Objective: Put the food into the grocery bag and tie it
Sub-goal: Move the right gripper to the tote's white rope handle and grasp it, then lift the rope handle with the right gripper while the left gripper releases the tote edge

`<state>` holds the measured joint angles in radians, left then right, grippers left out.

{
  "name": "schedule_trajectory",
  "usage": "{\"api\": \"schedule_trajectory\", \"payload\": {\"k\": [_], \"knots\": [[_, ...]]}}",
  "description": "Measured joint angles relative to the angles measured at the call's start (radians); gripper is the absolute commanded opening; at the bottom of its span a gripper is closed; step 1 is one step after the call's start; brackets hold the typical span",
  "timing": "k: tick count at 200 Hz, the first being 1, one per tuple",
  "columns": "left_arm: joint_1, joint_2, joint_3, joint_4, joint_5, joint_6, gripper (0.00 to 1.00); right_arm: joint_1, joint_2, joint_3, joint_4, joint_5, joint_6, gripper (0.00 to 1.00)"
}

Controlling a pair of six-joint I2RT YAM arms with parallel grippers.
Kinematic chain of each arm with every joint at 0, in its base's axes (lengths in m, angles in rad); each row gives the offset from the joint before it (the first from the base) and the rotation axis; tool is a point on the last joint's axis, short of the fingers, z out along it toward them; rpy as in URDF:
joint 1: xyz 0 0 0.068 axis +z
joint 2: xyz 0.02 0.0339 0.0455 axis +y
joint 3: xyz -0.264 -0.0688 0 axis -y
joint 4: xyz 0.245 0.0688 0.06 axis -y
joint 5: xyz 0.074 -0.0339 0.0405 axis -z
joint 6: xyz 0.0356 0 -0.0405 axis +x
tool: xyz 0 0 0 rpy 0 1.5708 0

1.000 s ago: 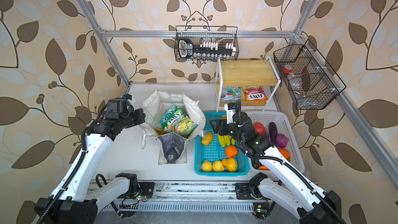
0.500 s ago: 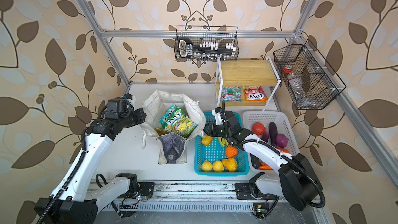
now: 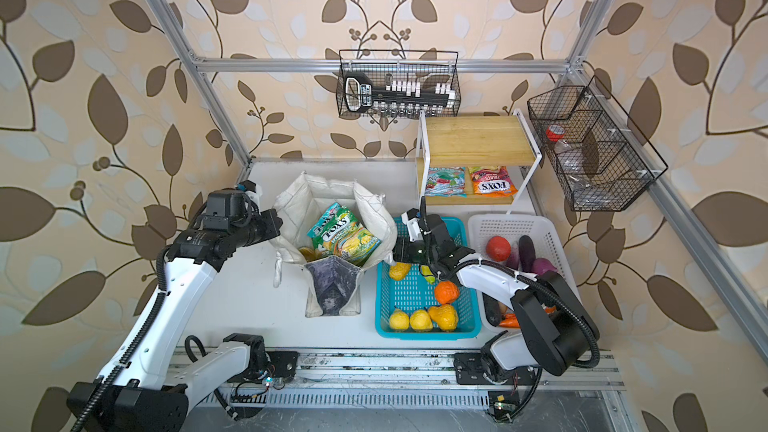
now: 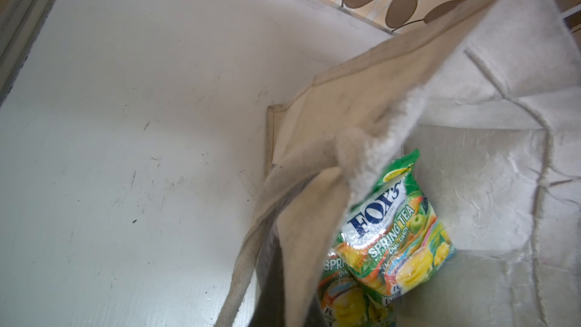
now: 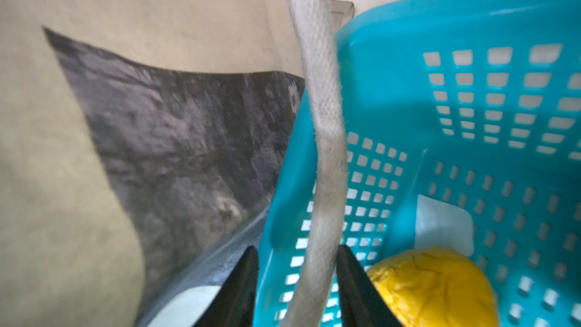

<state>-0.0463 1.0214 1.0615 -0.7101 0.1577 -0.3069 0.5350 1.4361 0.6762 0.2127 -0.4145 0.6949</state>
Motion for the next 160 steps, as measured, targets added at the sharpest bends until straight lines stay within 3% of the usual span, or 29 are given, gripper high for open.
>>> {"api": "schedule_trajectory", "payload": {"k": [24,46,100,130,160], "knots": [[0.000,0.000,0.000,0.000,0.001,0.002,0.00,0.002,0.012,-0.024,0.047,-0.009,0.026,0.43],[0.000,0.000,0.000,0.000,0.002,0.002,0.00,0.008,0.028,-0.032,0.069,-0.013,0.039,0.41],[0.000,0.000,0.000,0.000,0.008,0.002,0.00,0.006,0.028,-0.046,0.109,-0.018,0.057,0.10],[0.000,-0.001,0.000,0.000,0.011,0.003,0.00,0.000,-0.045,-0.051,0.050,0.002,0.041,0.02],[0.000,-0.004,0.000,0.000,0.011,0.008,0.00,-0.022,-0.180,-0.042,-0.080,0.067,-0.012,0.00]]}}
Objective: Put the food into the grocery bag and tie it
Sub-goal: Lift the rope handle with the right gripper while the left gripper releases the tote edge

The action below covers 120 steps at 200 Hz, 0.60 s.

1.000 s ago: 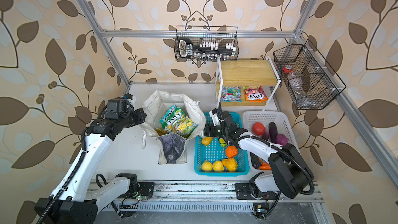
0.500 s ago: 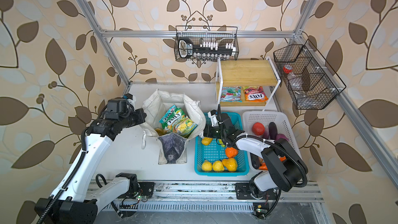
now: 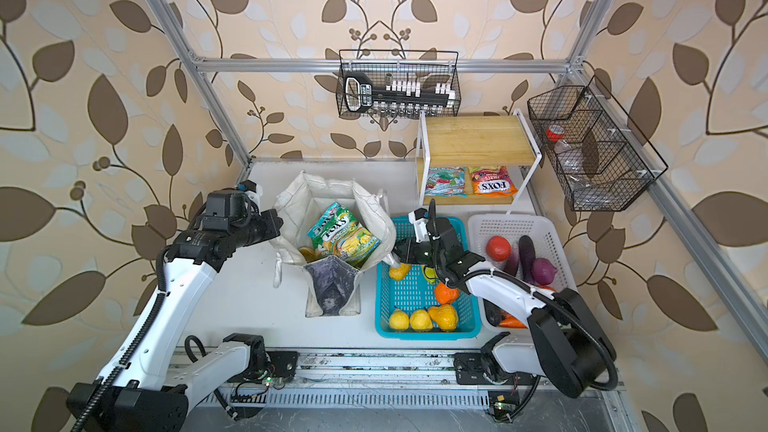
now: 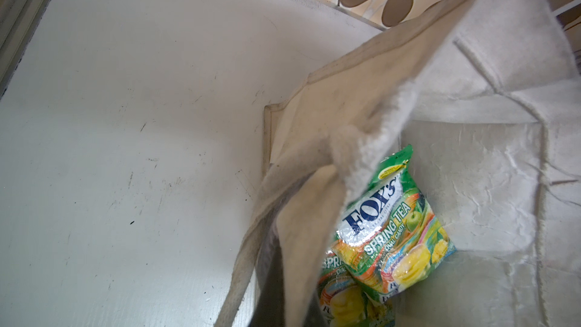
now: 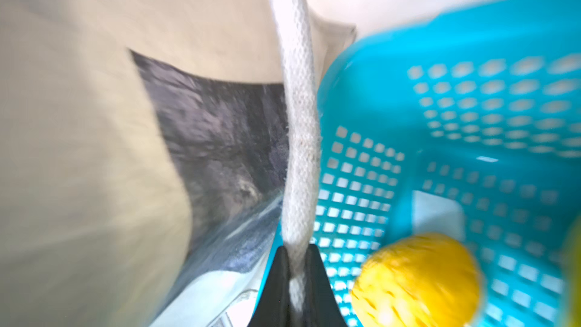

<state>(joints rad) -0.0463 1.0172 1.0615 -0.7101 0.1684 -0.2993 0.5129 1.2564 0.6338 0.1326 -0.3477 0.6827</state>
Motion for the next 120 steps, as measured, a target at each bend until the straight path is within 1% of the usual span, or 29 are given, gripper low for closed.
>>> {"api": "schedule_trajectory", "payload": {"k": [19,37,41,45,49,59,66,72,78,95,113,120], "knots": [[0.000,-0.001,0.000,0.000,0.000,0.001,0.00,-0.009,-0.064,0.043,-0.111,0.071,-0.042,0.00],[0.000,-0.001,0.000,0.000,0.009,-0.007,0.01,-0.009,-0.112,0.116,-0.225,0.147,-0.085,0.00],[0.000,-0.001,0.001,0.000,0.014,-0.012,0.06,-0.008,-0.120,0.134,-0.246,0.163,-0.095,0.00],[0.000,0.000,0.001,0.000,0.018,-0.016,0.15,-0.008,-0.126,0.152,-0.268,0.179,-0.102,0.00],[0.000,0.000,0.003,0.001,0.023,-0.018,0.26,-0.008,-0.132,0.169,-0.285,0.193,-0.110,0.00],[0.000,0.000,0.012,0.000,0.036,-0.028,0.59,-0.008,-0.145,0.209,-0.320,0.228,-0.127,0.00],[0.000,0.000,0.024,0.000,0.039,-0.034,0.78,-0.008,-0.151,0.233,-0.336,0.245,-0.135,0.00],[0.000,0.000,0.037,0.002,0.039,-0.041,0.90,-0.009,-0.153,0.248,-0.346,0.255,-0.143,0.00],[0.000,-0.002,0.054,0.003,0.037,-0.045,0.98,-0.009,-0.154,0.258,-0.355,0.264,-0.149,0.00],[0.000,-0.005,0.110,-0.003,0.024,-0.060,0.99,-0.011,-0.153,0.265,-0.380,0.278,-0.161,0.00],[0.002,-0.015,0.203,-0.026,-0.005,-0.070,0.99,-0.019,-0.145,0.265,-0.409,0.282,-0.171,0.00],[0.002,-0.026,0.235,-0.029,-0.023,-0.075,0.93,-0.023,-0.142,0.265,-0.418,0.285,-0.173,0.00]]}}
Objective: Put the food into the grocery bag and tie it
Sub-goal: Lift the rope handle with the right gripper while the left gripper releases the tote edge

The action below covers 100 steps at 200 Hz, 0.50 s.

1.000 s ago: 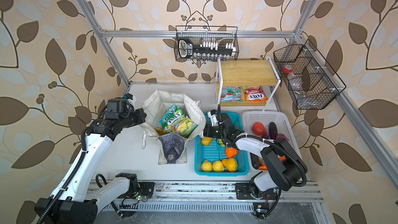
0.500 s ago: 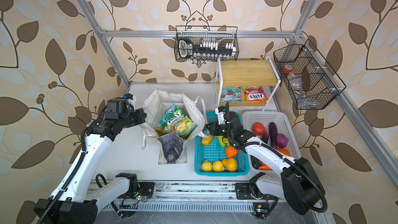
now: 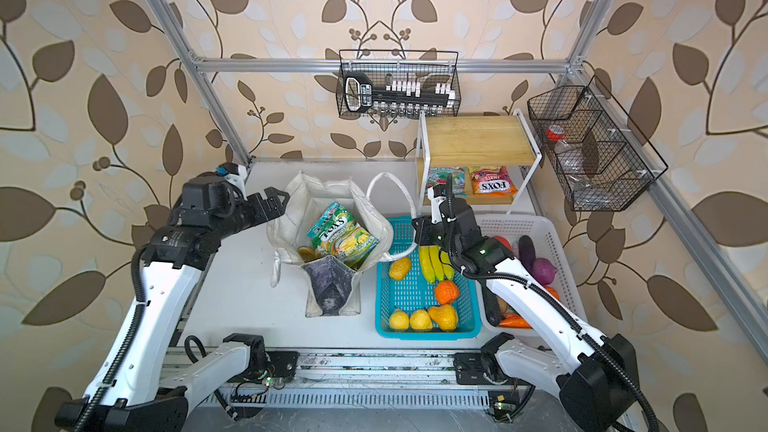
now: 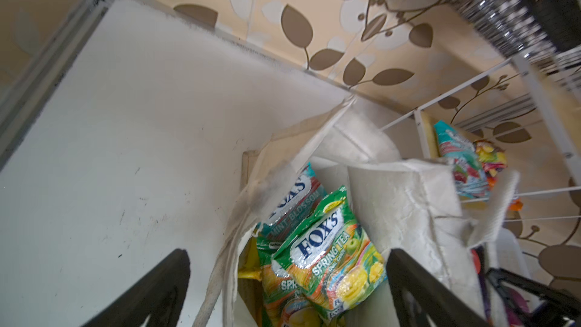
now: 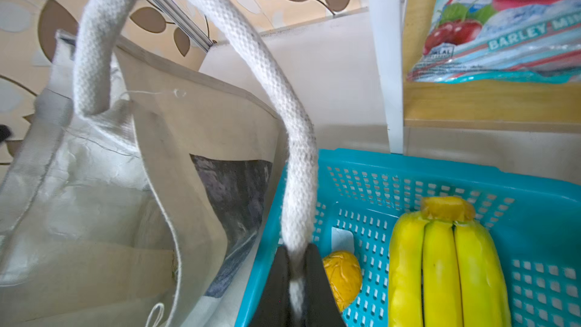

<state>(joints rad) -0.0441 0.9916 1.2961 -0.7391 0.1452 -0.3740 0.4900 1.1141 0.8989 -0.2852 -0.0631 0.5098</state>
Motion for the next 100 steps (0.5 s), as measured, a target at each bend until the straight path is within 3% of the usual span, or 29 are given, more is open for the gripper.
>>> {"api": "schedule_trajectory", "payload": {"k": [20,36,53,75,100], "knots": [[0.016,-0.074,0.029,0.011,-0.040,-0.058,0.92,-0.010,0.006,0.000,-0.018,0.003,-0.006,0.00],[0.041,-0.218,-0.085,0.055,-0.063,-0.128,0.98,-0.011,0.020,0.008,-0.031,0.004,-0.014,0.00],[0.053,-0.346,-0.175,-0.006,-0.105,-0.185,0.98,-0.008,0.039,0.031,-0.048,0.004,-0.025,0.00],[0.059,-0.371,-0.212,-0.036,-0.124,-0.258,0.97,-0.011,0.039,0.053,-0.064,0.000,-0.037,0.00],[0.059,-0.458,-0.370,-0.053,-0.131,-0.364,0.95,-0.019,0.025,0.058,-0.066,-0.011,-0.044,0.00]]}}
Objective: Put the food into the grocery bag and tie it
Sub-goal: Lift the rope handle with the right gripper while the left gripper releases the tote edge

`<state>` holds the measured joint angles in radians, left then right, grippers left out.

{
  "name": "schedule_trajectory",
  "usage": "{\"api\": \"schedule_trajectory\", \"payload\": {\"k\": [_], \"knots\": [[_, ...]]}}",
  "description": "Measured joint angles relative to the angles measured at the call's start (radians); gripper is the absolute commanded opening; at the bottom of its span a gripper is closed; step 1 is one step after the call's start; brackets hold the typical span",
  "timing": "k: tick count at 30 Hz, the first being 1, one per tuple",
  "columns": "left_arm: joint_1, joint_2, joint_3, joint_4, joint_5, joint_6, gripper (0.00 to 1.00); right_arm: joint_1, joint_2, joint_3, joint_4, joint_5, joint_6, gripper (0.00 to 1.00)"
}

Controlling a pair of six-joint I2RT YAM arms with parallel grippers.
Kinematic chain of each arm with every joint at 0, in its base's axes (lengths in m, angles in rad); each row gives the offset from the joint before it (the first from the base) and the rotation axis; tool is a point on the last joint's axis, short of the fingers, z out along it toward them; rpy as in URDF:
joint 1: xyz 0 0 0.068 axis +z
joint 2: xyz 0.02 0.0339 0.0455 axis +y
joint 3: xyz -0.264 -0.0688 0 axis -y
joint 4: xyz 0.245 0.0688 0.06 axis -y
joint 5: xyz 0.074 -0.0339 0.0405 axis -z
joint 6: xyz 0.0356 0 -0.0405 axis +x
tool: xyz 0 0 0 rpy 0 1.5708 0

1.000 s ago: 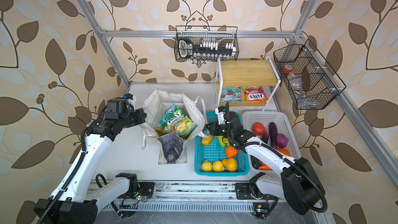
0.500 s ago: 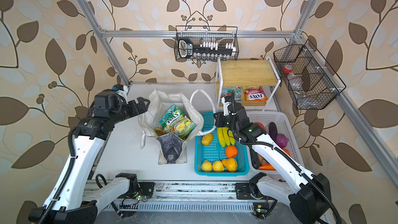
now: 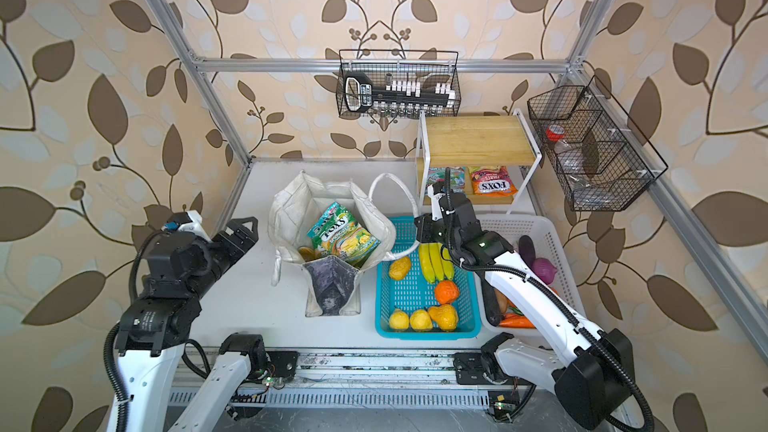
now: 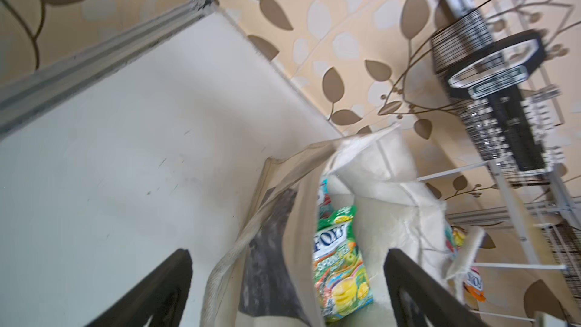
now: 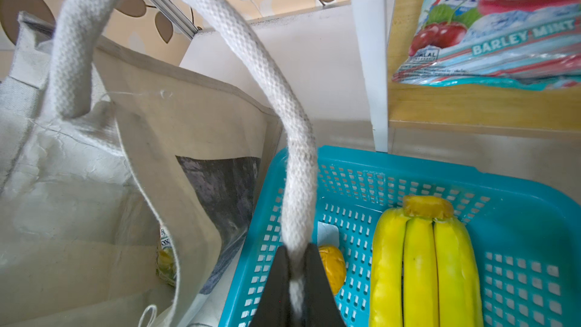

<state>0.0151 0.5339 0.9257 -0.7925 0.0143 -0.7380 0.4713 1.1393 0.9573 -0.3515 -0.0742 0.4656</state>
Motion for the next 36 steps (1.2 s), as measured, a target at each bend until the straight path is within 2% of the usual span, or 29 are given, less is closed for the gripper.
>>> {"api": "schedule_trajectory", "payload": {"k": [3,5,8,11,13,17,18,19,20,23,24,25,27,30,34,36], "knots": [[0.000,-0.057,-0.068,-0.041,0.008,-0.073,0.95,-0.001,-0.008,0.000,0.002,-0.015,0.000,0.00],[0.001,-0.079,-0.127,-0.010,0.032,-0.146,0.95,-0.001,-0.008,0.000,0.001,-0.026,-0.004,0.00],[0.006,-0.192,-0.321,0.078,0.078,-0.276,0.97,-0.003,-0.008,0.000,0.003,-0.034,-0.010,0.00],[0.006,-0.307,-0.477,0.088,0.096,-0.375,0.99,-0.003,-0.008,0.000,0.003,-0.043,-0.013,0.00],[0.006,-0.297,-0.527,0.138,0.126,-0.427,0.99,-0.003,-0.008,0.000,0.004,-0.050,-0.014,0.00],[0.006,-0.184,-0.618,0.328,0.193,-0.497,0.97,-0.003,-0.006,0.000,0.006,-0.057,-0.014,0.00],[0.006,-0.164,-0.625,0.353,0.200,-0.504,0.90,-0.003,-0.006,0.000,0.006,-0.058,-0.014,0.00],[0.006,-0.146,-0.628,0.386,0.208,-0.516,0.77,-0.003,-0.006,0.000,0.006,-0.059,-0.014,0.00],[0.006,-0.136,-0.628,0.415,0.216,-0.524,0.58,-0.003,-0.006,0.000,0.006,-0.061,-0.014,0.00],[0.006,-0.135,-0.627,0.485,0.226,-0.531,0.27,-0.003,-0.006,0.000,0.007,-0.064,-0.014,0.00],[0.006,-0.138,-0.625,0.498,0.230,-0.529,0.19,-0.003,-0.006,0.000,0.007,-0.065,-0.014,0.00],[0.006,-0.140,-0.624,0.505,0.232,-0.532,0.16,-0.003,-0.006,0.000,0.007,-0.065,-0.014,0.00],[0.006,-0.141,-0.606,0.479,0.221,-0.517,0.00,-0.006,-0.005,0.007,-0.005,-0.064,-0.019,0.00],[0.006,-0.134,-0.378,0.227,0.100,-0.364,0.00,-0.013,-0.002,0.070,-0.049,-0.054,-0.037,0.00],[0.011,-0.091,-0.019,0.155,0.011,-0.162,0.00,0.000,-0.002,0.182,-0.056,-0.048,-0.061,0.00],[0.013,-0.061,0.085,0.145,0.008,-0.088,0.00,0.029,0.003,0.225,-0.059,-0.041,-0.073,0.00]]}}
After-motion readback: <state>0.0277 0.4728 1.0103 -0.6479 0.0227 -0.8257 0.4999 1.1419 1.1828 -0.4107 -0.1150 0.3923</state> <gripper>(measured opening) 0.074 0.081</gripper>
